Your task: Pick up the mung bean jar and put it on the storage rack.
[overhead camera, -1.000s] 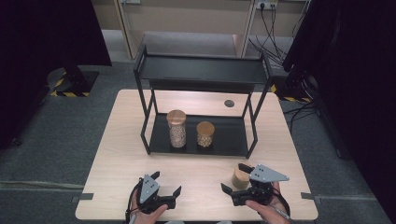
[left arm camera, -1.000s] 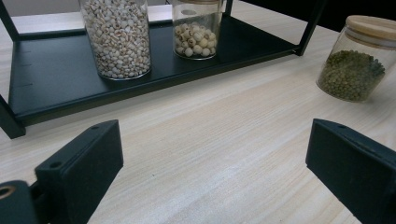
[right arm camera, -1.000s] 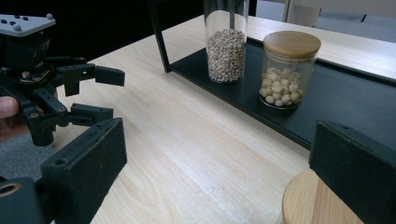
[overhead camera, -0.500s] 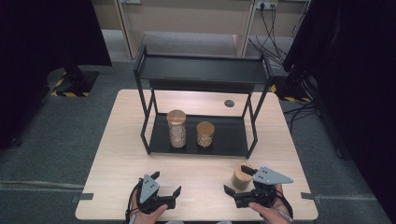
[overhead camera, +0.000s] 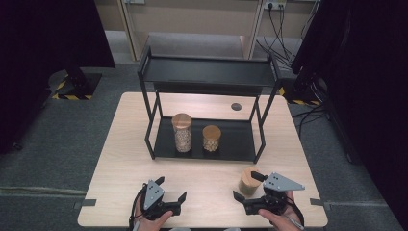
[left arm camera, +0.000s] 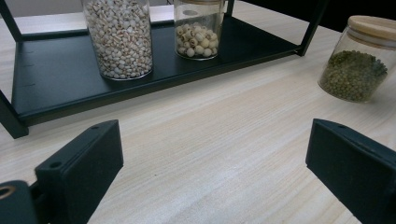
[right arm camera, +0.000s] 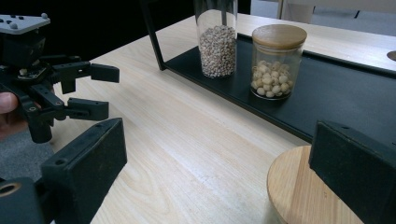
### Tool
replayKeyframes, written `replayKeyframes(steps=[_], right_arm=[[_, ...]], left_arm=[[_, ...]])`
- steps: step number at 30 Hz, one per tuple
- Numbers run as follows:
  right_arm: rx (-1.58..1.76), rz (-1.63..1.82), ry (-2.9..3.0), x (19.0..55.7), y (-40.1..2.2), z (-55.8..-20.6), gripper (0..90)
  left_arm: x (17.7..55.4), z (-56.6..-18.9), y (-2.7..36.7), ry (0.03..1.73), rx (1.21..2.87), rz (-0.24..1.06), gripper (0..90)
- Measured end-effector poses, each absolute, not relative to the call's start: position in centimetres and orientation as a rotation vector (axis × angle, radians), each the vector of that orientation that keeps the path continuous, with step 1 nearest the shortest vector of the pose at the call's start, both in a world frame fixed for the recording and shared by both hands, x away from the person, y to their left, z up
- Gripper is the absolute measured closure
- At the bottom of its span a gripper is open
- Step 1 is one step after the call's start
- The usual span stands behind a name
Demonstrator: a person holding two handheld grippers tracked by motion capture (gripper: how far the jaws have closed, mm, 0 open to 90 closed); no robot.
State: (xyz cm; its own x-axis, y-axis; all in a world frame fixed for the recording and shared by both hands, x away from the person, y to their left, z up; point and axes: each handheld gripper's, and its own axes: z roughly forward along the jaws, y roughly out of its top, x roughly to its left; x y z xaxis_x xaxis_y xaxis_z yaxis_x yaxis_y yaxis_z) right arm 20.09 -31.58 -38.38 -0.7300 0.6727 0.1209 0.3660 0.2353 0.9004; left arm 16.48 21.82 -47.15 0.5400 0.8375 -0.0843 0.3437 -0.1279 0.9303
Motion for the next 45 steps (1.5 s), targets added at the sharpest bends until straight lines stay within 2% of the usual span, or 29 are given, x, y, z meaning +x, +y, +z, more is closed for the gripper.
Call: replayKeyframes(steps=[31, 45], right_arm=[[1.074, 1.398, 2.158, 19.1, -33.5, -39.6, 4.6], [1.136, 1.332, 2.148, 19.9, -33.5, -40.6, 4.6]], left_arm=[[16.5, -47.2, 21.7, 0.998, 1.716, 0.58, 3.5], [16.5, -47.2, 21.7, 0.998, 1.715, 0.581, 3.5]])
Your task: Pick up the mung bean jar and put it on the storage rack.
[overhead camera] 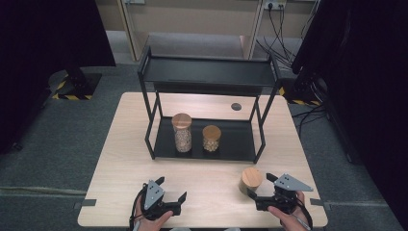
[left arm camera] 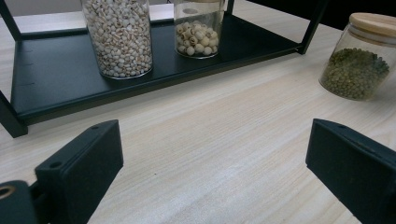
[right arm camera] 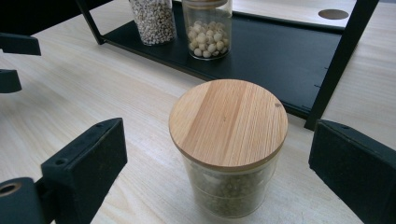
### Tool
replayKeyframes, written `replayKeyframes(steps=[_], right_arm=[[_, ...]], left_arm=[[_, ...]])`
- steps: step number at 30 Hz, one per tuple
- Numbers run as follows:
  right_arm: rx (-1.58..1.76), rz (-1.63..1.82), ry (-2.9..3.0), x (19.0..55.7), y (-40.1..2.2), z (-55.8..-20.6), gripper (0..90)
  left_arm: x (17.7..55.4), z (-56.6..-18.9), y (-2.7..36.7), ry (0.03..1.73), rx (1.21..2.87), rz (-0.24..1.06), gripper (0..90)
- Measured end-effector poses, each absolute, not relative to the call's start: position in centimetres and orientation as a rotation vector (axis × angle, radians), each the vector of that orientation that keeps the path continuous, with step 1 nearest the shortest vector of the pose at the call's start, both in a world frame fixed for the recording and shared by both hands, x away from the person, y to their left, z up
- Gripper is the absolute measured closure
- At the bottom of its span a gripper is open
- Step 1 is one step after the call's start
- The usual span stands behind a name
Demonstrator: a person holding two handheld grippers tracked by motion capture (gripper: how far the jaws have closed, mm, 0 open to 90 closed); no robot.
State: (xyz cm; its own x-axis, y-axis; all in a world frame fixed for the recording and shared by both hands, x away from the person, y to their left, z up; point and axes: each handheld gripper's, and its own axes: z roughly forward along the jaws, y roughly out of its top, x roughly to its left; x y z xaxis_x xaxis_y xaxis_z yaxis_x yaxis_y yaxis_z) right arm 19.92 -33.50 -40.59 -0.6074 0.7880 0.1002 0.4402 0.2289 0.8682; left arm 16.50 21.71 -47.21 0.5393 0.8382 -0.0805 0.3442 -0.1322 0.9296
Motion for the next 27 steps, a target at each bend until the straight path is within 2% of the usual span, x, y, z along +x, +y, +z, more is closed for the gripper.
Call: replayKeyframes(steps=[22, 27], right_arm=[[1.156, 1.251, 2.195, 21.9, -32.4, -42.1, 6.0], [1.144, 1.24, 2.209, 22.4, -32.0, -42.5, 10.8]], left_arm=[[16.6, -47.2, 21.7, 1.001, 1.717, 0.58, 3.4], [16.6, -47.2, 21.7, 1.001, 1.716, 0.581, 3.5]])
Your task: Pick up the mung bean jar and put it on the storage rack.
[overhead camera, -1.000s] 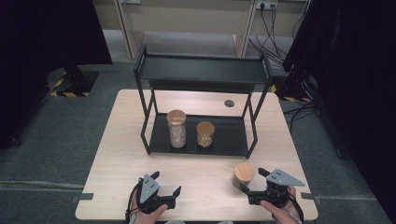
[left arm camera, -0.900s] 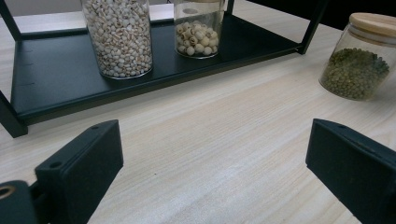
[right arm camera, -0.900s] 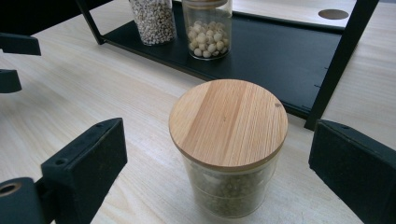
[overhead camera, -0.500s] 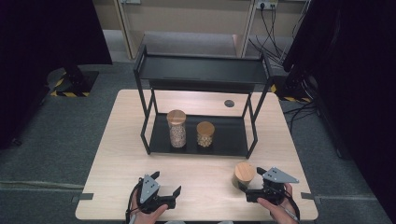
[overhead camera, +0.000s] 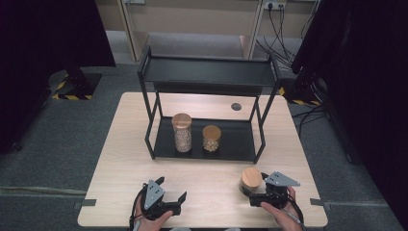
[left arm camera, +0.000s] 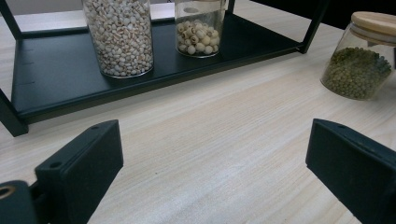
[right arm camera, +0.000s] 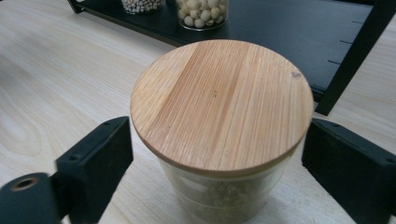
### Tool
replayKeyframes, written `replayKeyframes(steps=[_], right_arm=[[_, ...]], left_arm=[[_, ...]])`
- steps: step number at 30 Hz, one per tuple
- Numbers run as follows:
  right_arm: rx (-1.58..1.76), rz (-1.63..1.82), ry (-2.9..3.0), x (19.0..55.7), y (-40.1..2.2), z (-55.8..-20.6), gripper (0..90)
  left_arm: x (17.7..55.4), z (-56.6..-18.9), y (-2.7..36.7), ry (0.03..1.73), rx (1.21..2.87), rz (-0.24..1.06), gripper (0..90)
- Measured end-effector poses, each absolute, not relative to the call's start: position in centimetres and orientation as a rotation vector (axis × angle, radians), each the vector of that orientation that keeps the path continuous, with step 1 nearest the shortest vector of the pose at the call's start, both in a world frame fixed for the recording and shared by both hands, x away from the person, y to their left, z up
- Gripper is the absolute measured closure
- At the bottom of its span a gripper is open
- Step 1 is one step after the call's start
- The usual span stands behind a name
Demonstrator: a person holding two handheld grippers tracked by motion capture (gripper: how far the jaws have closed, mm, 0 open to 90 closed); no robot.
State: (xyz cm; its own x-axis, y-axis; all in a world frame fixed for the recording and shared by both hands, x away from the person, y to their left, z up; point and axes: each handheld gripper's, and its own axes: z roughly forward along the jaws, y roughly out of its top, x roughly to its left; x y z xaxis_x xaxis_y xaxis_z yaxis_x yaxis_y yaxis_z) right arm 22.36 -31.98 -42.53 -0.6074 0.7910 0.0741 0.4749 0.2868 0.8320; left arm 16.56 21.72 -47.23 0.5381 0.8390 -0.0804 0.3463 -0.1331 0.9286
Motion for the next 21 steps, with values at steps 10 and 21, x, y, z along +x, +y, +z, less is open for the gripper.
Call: replayKeyframes(steps=[10, 21], right_arm=[[1.104, 1.19, 2.22, 22.86, -31.14, -42.86, 23.7], [1.094, 1.201, 2.222, 22.99, -31.32, -42.58, 25.5]], left_arm=[[16.56, -47.24, 21.73, 1.001, 1.717, 0.58, 3.5], [16.58, -47.22, 21.75, 1.0, 1.718, 0.582, 3.5]])
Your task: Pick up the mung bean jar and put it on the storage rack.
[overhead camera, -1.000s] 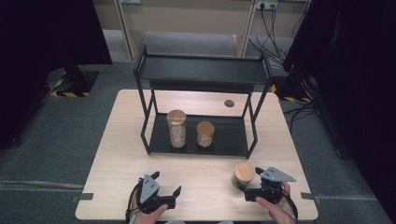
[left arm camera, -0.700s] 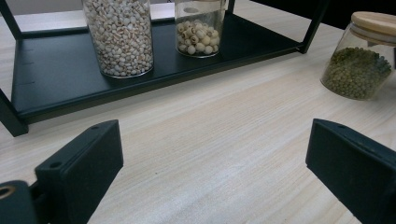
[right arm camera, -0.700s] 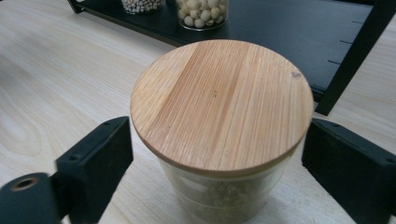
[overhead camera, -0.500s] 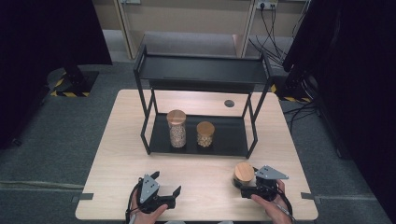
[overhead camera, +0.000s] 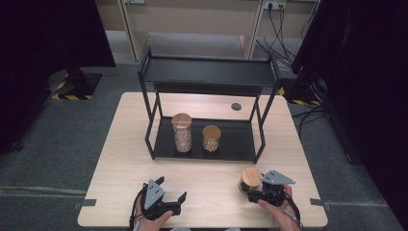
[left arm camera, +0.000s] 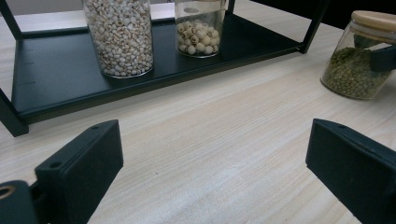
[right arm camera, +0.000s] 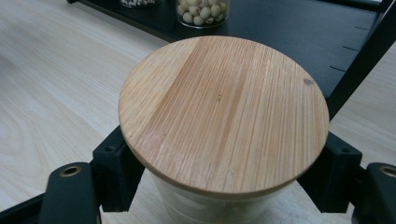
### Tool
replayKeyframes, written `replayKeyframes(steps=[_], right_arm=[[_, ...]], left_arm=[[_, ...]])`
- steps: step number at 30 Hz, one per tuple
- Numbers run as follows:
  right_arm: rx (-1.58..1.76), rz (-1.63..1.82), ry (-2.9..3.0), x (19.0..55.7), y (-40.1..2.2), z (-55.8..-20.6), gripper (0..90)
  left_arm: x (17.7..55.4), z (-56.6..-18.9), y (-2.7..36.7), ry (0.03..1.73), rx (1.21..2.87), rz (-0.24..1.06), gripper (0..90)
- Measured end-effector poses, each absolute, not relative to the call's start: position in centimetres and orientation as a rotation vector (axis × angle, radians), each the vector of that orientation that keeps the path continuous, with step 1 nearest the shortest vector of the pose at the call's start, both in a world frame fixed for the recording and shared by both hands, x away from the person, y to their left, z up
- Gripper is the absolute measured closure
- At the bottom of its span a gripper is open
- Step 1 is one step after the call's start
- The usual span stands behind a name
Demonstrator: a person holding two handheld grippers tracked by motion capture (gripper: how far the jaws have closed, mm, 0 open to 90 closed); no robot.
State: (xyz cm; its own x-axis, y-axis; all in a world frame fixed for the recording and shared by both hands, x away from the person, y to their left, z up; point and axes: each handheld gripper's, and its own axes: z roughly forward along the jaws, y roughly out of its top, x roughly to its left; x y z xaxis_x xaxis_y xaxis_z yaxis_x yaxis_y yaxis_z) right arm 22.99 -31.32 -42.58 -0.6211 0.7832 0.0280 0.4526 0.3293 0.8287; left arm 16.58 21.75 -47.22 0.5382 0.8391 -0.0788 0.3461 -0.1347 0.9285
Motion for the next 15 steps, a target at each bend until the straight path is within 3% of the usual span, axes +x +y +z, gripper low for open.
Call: replayKeyframes(steps=[15], right_arm=[[1.027, 1.222, 2.218, 23.7, -30.2, -40.7, 25.5]], left_arm=[[16.6, -47.2, 21.8, 1.001, 1.715, 0.582, 3.5]])
